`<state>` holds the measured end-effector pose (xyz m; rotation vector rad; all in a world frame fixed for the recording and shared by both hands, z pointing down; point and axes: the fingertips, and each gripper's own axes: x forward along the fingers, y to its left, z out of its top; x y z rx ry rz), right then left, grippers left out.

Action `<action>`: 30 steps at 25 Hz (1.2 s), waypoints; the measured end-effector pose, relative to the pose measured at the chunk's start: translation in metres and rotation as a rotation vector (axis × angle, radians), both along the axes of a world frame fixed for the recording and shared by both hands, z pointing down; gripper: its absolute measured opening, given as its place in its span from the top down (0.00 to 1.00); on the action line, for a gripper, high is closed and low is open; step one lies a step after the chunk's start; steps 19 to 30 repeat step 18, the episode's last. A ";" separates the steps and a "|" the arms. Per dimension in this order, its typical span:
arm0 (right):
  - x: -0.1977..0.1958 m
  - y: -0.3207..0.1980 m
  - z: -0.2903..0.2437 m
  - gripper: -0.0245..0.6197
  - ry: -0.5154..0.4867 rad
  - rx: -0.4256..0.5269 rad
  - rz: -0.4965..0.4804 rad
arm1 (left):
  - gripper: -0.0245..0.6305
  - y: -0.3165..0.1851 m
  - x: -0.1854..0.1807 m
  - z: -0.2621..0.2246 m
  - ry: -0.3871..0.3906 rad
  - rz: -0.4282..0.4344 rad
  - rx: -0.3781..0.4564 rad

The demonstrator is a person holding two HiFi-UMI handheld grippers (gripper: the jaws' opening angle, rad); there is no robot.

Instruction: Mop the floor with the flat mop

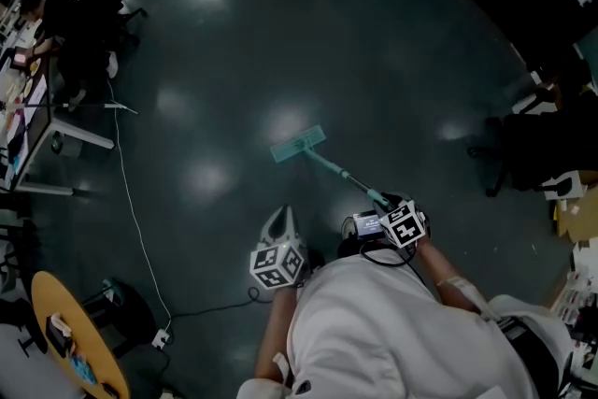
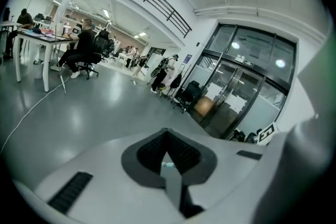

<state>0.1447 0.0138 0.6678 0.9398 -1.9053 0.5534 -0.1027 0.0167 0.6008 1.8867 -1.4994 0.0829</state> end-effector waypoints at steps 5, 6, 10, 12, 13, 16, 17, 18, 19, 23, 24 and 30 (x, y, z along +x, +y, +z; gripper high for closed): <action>0.002 -0.001 -0.001 0.79 0.013 0.004 -0.010 | 0.96 0.003 -0.003 -0.001 0.000 -0.011 0.000; 0.001 0.000 -0.001 0.79 0.013 0.001 -0.011 | 0.96 0.004 -0.004 -0.001 0.001 -0.015 0.000; -0.001 0.000 0.004 0.79 0.009 0.000 -0.016 | 0.96 0.003 -0.010 -0.002 0.001 -0.026 0.003; -0.003 -0.001 0.004 0.79 0.007 0.003 -0.017 | 0.96 0.003 -0.012 -0.002 0.002 -0.027 0.002; -0.003 -0.001 0.004 0.79 0.009 0.001 -0.017 | 0.96 0.003 -0.012 -0.002 0.002 -0.027 0.001; -0.002 0.000 0.002 0.79 0.013 -0.008 -0.014 | 0.96 0.005 -0.011 -0.002 0.001 -0.027 0.000; -0.002 0.000 0.002 0.79 0.012 -0.009 -0.011 | 0.96 0.006 -0.011 -0.002 0.001 -0.026 0.001; -0.001 0.000 0.001 0.79 0.011 -0.009 -0.009 | 0.96 0.006 -0.011 -0.003 0.001 -0.026 0.001; -0.001 0.000 0.001 0.79 0.011 -0.009 -0.009 | 0.96 0.006 -0.011 -0.003 0.001 -0.026 0.001; -0.001 0.000 0.001 0.79 0.011 -0.009 -0.009 | 0.96 0.006 -0.011 -0.003 0.001 -0.026 0.001; -0.001 0.000 0.001 0.79 0.011 -0.009 -0.009 | 0.96 0.006 -0.011 -0.003 0.001 -0.026 0.001; -0.001 0.000 0.001 0.79 0.011 -0.009 -0.009 | 0.96 0.006 -0.011 -0.003 0.001 -0.026 0.001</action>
